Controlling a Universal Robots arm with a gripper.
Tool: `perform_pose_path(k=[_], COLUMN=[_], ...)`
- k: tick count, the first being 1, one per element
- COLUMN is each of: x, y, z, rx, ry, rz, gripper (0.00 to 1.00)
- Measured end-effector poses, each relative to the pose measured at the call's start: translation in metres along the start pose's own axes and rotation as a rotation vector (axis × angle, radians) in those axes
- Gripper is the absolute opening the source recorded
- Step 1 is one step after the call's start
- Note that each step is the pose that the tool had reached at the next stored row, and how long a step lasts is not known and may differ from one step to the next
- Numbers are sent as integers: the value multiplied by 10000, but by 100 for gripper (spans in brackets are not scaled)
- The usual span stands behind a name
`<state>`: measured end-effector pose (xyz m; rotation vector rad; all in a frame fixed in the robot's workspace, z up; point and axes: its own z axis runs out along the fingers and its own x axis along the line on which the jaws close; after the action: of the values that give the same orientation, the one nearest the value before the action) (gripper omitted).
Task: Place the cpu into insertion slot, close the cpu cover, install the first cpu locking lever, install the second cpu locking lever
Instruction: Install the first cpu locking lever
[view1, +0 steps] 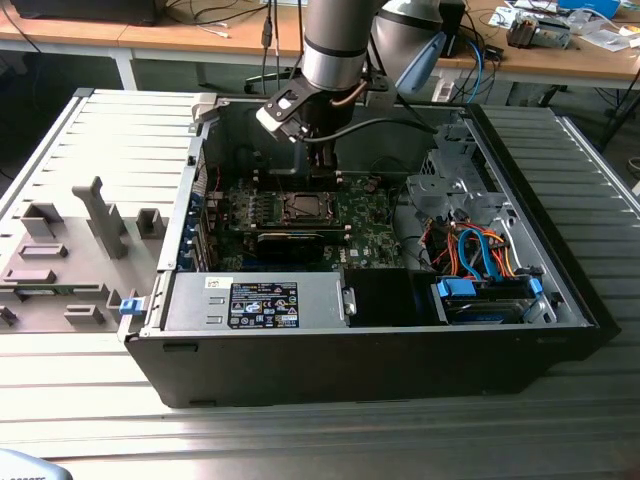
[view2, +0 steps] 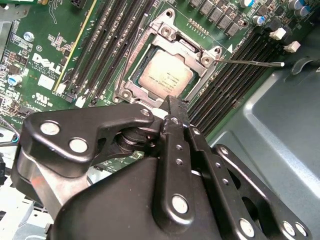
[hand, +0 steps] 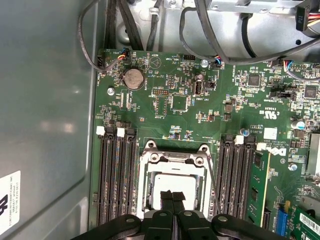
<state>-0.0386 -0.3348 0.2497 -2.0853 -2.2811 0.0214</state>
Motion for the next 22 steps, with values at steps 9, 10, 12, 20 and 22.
perform_pose_path(k=[9,10,12,20,22], x=[0,0,0,0,0], y=[0,0,0,0,0], z=[1,1,1,1,1], rx=[11,12,15,27,30], ry=[-18,-19,-24,-43,-48], rz=[-422,-457,-566,-988,-1104], gripper=[11,11,11,11,11])
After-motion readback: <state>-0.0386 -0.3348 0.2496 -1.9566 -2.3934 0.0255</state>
